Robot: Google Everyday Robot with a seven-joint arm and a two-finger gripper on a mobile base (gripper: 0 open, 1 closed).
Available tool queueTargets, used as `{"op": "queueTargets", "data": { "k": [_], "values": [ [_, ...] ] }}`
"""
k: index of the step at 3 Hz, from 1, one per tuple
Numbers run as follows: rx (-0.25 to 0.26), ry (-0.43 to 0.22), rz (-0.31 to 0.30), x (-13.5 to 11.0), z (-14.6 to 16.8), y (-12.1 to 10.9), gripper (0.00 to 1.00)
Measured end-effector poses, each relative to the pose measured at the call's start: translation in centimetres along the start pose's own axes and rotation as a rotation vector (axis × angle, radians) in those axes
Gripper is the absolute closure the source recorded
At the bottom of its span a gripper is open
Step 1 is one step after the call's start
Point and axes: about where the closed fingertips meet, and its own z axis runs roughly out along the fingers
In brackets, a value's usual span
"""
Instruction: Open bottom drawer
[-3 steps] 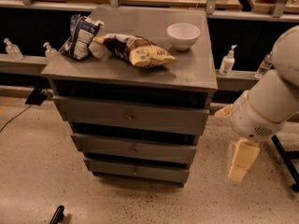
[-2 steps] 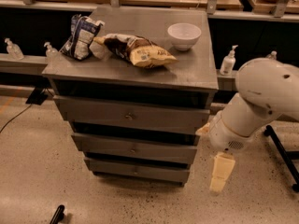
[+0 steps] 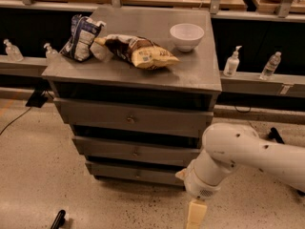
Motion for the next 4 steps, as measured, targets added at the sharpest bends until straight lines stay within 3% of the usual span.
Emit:
{"op": "queueTargets", "data": {
  "k": [1,2,3,4],
  "values": [
    [0.014,-0.01,-0.002,-0.1,1.5,-0.1,0.0],
    [-0.041,0.01,-0.065,-1.0,2.7,-0.1,0.0],
    [-0.097,-0.002,-0.163,-3.1,6.7,-0.7,0.0],
    [-0.115,-0.1,-0.187,-5.1,14.7,-2.0,0.0]
  ]
}}
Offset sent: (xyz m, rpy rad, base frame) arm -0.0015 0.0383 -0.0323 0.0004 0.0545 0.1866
